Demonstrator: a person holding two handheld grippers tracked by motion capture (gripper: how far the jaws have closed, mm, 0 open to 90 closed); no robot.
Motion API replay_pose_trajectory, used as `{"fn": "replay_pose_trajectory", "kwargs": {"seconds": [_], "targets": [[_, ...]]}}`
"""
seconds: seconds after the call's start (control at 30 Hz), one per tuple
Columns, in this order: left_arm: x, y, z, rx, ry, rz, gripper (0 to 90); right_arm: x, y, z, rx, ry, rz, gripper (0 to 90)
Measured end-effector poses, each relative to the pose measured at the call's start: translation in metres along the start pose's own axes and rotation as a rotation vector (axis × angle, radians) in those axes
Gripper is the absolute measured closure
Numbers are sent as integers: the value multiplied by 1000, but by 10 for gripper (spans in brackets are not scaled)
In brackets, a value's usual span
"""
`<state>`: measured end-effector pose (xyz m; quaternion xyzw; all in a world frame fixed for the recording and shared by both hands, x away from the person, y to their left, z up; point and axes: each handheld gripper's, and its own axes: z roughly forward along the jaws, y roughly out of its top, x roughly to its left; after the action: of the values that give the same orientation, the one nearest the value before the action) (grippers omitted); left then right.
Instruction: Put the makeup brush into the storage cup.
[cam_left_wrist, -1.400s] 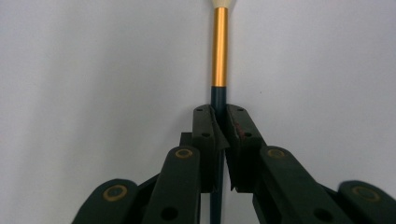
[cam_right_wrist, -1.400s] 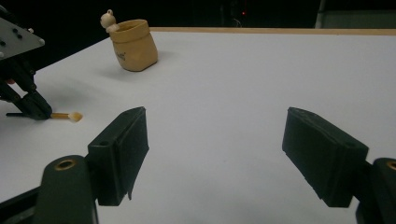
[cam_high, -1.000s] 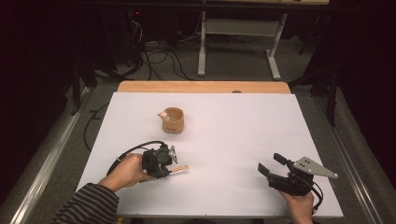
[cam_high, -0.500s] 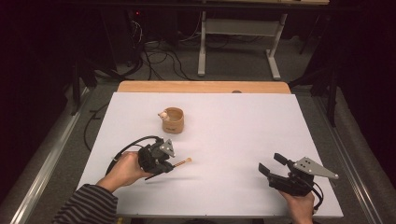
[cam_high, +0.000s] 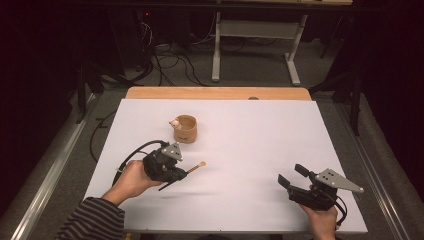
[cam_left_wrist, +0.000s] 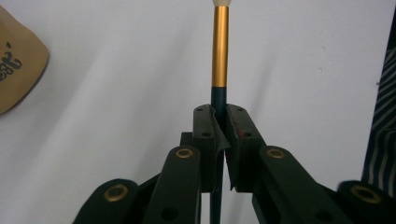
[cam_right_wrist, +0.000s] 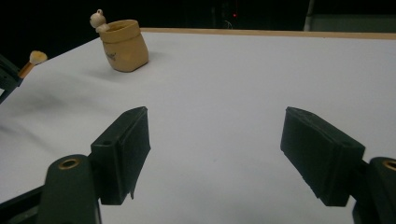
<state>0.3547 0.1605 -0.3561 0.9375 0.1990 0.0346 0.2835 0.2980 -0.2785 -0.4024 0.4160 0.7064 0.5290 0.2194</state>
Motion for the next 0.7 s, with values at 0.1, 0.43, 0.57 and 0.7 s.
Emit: {"fn": "replay_pose_trajectory", "kwargs": {"seconds": [0.1, 0.43, 0.57, 0.7], "targets": [[1, 0, -4, -36, 2, -13, 836, 0, 0, 1, 3, -9, 4, 257], [7, -1, -15, -105, 30, -84, 836, -1, -1, 0, 4, -7, 2, 257], [12, -1, -19, -125, 38, -113, 836, 0, -1, 2, 11, -2, -3, 257], [13, 1, -23, -157, 46, -130, 836, 1, -1, 2, 11, -2, -3, 256]]}}
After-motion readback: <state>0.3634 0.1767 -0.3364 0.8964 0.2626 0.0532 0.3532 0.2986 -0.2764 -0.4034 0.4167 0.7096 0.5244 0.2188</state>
